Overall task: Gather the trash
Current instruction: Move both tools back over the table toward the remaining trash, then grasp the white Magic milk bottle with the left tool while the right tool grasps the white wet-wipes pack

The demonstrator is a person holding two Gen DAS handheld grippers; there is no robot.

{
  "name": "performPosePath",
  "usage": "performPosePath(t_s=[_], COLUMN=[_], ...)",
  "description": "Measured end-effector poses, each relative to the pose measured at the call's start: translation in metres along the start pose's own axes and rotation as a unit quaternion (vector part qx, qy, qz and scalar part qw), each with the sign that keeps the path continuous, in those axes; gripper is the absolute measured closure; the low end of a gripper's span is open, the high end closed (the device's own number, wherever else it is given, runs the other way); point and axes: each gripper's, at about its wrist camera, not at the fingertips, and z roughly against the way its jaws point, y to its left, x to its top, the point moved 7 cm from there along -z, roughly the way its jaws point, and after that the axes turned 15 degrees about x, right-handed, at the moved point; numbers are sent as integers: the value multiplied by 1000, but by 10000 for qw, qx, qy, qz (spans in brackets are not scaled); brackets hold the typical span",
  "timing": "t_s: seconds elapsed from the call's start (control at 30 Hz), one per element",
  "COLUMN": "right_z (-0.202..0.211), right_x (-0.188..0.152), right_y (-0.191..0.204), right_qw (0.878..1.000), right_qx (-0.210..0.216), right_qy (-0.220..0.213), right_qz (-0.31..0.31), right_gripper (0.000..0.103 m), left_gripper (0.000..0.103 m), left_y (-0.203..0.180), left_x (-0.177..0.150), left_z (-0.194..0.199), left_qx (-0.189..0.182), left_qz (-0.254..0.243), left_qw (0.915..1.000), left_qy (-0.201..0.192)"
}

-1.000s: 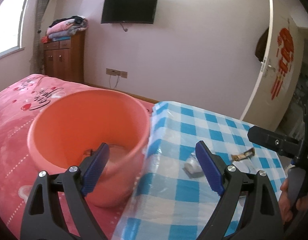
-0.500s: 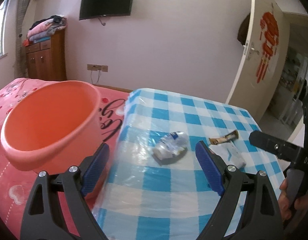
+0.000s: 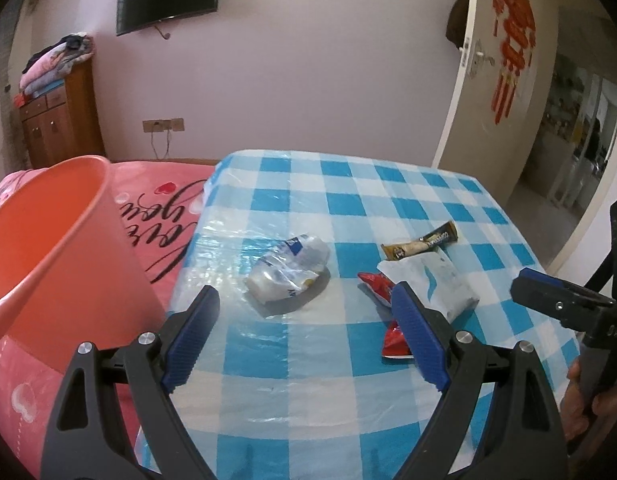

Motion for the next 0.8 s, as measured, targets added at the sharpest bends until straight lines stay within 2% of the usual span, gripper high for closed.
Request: performPosePath(t_s=[0.2, 0.4, 0.57, 0.7, 0.8], right_z=[5, 5, -10, -21, -30], right_x=[-4, 1, -10, -20, -30], right_y=[-31, -62, -64, -53, -44], right_qw=[9996, 9982, 9964, 9952, 9911], right_qx=[-119, -186, 131, 359, 693], right_qy=[55, 52, 251, 454, 610], right_qz=[-236, -571, -796, -793, -960], right_gripper=[9, 8, 9, 9, 9], left_gripper=[15, 15, 15, 15, 15], left_y=[-8, -12, -15, -16, -13], left_x=[-2, 3, 10, 7, 5], left_z=[-37, -67, -87, -107, -117], left_qx=[43, 36, -31, -75, -54], left_qz=[-428, -747, -1020, -1210, -1239], left_qw=[9988, 9967, 9943, 9914, 9905], left_qy=[241, 324, 317, 496, 601])
